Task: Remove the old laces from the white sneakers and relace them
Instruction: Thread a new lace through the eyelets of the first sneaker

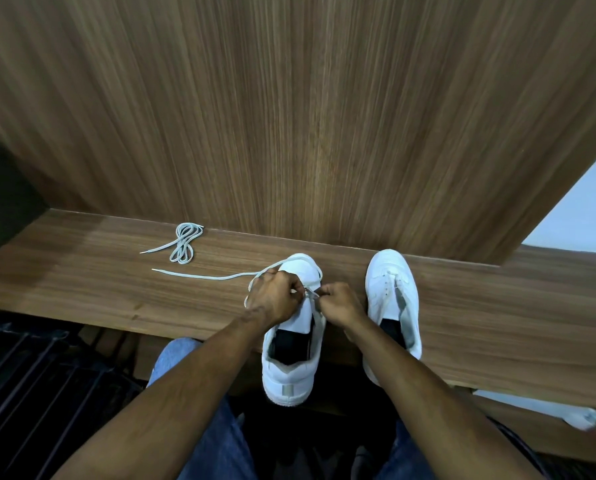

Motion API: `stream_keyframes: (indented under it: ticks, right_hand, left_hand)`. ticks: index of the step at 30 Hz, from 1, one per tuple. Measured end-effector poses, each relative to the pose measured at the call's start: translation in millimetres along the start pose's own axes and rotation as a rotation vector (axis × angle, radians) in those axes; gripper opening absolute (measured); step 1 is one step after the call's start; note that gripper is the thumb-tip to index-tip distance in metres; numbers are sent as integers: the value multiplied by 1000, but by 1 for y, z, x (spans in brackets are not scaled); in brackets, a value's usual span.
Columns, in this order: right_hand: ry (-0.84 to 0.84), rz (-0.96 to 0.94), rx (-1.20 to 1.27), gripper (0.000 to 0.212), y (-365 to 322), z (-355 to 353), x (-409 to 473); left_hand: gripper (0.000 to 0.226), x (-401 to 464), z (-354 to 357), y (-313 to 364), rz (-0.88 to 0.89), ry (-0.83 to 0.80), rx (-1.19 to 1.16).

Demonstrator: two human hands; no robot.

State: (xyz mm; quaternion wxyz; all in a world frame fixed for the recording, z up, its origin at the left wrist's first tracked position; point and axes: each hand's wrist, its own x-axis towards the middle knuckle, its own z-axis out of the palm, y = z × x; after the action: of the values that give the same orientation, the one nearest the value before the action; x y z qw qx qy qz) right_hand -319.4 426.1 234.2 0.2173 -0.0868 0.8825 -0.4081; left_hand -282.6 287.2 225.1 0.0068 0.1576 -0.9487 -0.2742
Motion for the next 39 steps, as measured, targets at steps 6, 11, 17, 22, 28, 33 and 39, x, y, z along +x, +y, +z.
stream_keyframes:
  ticks: [6,11,17,22,28,33,39]
  right_hand:
    - [16,-5,28,20,3,3,2]
    - [15,-12,19,20,6,4,5]
    - [-3,-15,56,20,8,4,5]
    - [-27,26,173,24,7,-1,6]
    - [25,-68,-76,26,6,2,15]
    - [60,-99,-229,18,2,4,18]
    - [22,-124,-291,13,5,0,22]
  left_hand:
    - [13,1,6,2,-21,68,83]
    - [16,1,14,1,-60,82,56]
    - [11,3,17,1,-48,85,77]
    - [8,5,19,6,-72,117,68]
    - [7,4,18,3,-100,107,0]
    - [5,2,16,0,-95,105,-13]
    - [7,0,17,-4,-96,103,-95]
